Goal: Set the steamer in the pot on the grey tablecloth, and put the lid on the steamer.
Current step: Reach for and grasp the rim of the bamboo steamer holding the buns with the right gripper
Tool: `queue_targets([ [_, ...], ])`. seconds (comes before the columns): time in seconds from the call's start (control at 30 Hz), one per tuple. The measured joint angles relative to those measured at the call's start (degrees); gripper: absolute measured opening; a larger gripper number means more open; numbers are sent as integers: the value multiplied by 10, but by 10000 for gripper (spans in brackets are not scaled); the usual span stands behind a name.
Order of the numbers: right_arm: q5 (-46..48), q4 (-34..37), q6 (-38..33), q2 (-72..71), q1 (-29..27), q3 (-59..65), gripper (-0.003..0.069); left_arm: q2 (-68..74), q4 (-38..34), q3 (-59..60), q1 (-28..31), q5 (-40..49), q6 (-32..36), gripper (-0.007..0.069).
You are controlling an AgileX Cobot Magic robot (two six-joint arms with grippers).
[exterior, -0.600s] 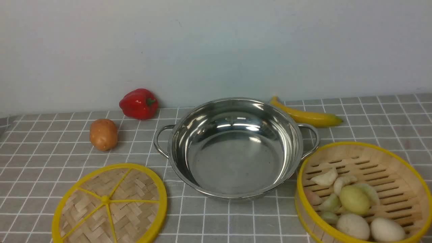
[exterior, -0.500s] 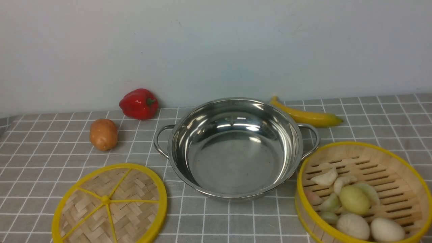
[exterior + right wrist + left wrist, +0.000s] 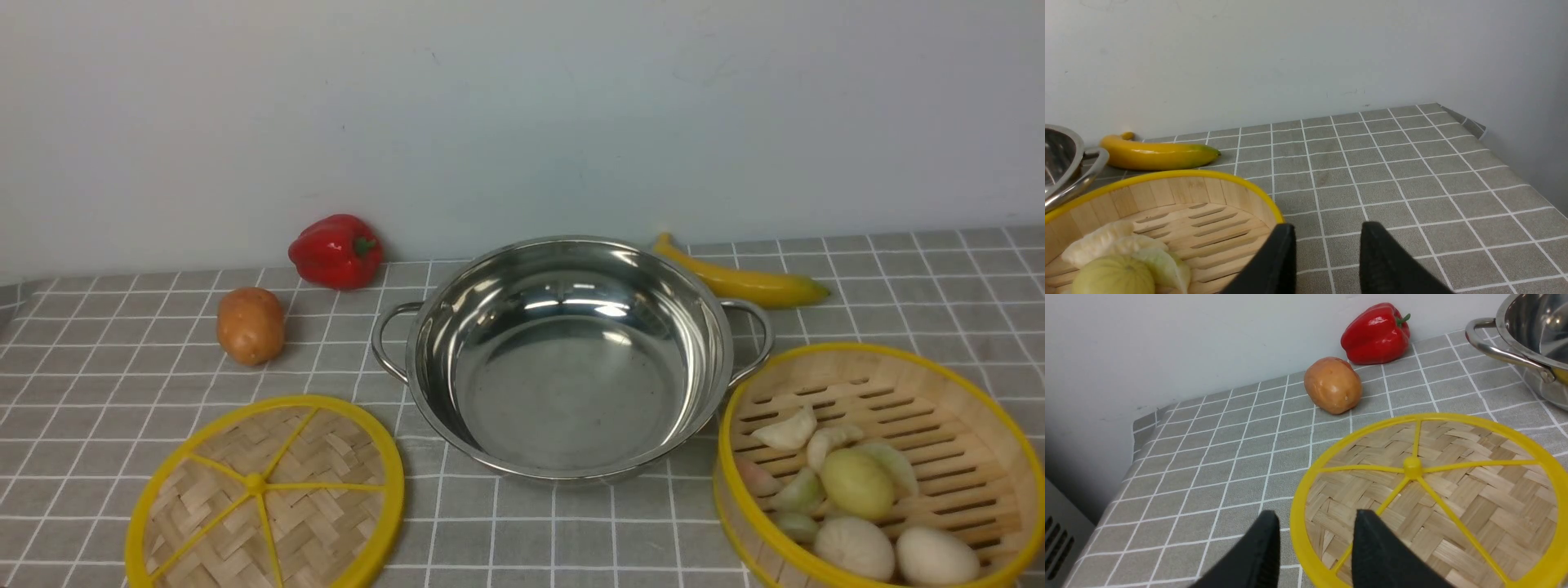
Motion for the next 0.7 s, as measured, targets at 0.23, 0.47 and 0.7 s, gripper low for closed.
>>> queue_targets([
  [0.23, 0, -3, 0, 0, 0, 0, 243, 0, 0, 0, 0, 0, 0, 243],
  [0.47, 0, -3, 0, 0, 0, 0, 243, 0, 1, 0, 0, 0, 0, 243],
  [0.7, 0, 0, 0, 0, 0, 0, 243, 0, 24, 0, 0, 0, 1, 243],
])
